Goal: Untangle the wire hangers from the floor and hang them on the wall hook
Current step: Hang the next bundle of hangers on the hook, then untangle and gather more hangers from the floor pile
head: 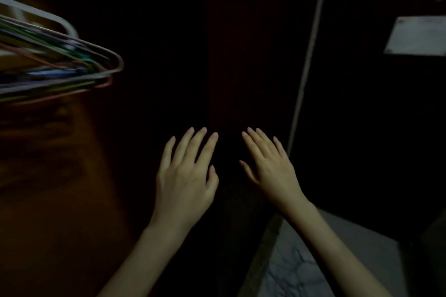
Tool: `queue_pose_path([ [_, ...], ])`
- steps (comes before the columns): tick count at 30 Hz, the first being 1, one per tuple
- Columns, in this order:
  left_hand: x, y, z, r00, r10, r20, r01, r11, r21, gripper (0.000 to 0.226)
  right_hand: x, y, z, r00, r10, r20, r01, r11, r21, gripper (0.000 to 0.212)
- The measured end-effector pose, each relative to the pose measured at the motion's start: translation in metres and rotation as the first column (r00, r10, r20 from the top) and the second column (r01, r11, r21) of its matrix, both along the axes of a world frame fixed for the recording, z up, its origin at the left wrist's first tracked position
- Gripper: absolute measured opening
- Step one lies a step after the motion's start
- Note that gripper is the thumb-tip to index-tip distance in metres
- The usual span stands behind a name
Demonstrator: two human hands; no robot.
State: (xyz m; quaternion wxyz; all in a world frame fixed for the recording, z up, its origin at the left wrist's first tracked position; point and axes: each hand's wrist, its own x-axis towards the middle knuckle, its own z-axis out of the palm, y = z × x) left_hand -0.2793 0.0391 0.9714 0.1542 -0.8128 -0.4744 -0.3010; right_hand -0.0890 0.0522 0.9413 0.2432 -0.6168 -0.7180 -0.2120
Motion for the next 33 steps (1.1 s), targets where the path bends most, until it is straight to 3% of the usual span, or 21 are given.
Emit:
queue_pose_path([
  [12,0.235,-0.010,-0.119,0.929,-0.365,-0.056,0.347,0.915,-0.206,0.054,0.209,-0.088,-0.129,0.907,-0.421,0.016,0.411,0.877,-0.247,0.058],
  [18,0.332,-0.002,-0.186,0.888,-0.455,-0.066,0.424,0.866,-0.266,0.056,0.291,-0.110,-0.199,0.869,-0.496,-0.007,0.463,0.816,-0.347,0.060],
  [25,0.386,0.015,-0.290,0.834,-0.540,-0.115,0.468,0.802,-0.372,0.058,0.344,-0.117,-0.302,0.829,-0.556,-0.060,0.473,0.754,-0.455,0.057],
  [33,0.418,0.043,-0.496,0.755,-0.639,-0.146,0.535,0.730,-0.426,0.055,0.368,-0.118,-0.498,0.767,-0.637,-0.074,0.488,0.654,-0.578,0.058],
])
